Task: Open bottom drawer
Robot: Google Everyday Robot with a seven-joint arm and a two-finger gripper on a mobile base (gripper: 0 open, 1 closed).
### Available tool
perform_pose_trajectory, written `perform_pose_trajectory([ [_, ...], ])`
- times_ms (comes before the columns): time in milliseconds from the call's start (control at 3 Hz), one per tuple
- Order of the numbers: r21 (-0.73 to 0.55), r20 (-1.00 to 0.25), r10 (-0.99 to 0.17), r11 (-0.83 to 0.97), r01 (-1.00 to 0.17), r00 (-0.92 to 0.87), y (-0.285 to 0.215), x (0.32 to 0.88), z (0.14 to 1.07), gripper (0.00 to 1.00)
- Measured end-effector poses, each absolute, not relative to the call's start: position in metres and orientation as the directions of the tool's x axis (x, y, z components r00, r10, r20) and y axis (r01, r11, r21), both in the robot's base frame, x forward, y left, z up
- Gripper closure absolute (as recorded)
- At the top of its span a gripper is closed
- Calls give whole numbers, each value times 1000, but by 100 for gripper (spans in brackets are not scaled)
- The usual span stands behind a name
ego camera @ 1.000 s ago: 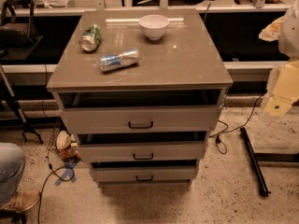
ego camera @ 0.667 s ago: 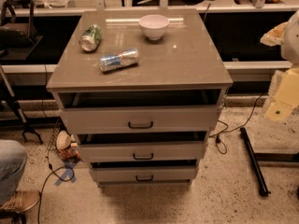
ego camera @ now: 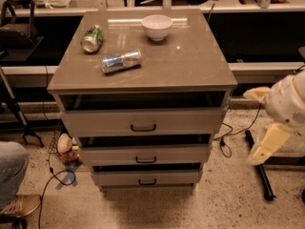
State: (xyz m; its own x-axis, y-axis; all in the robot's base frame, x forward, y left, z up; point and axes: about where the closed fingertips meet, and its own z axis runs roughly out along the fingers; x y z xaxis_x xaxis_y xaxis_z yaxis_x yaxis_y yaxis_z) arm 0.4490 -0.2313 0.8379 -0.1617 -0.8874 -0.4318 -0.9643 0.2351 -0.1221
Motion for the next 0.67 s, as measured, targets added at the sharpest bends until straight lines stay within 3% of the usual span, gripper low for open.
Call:
perform_pose_trajectory([
  [333, -40, -572, -813, 157, -987, -107, -222, 456, 754, 0],
  [667, -11, -597, -798, 114, -993, -85, -221, 458, 723, 0],
])
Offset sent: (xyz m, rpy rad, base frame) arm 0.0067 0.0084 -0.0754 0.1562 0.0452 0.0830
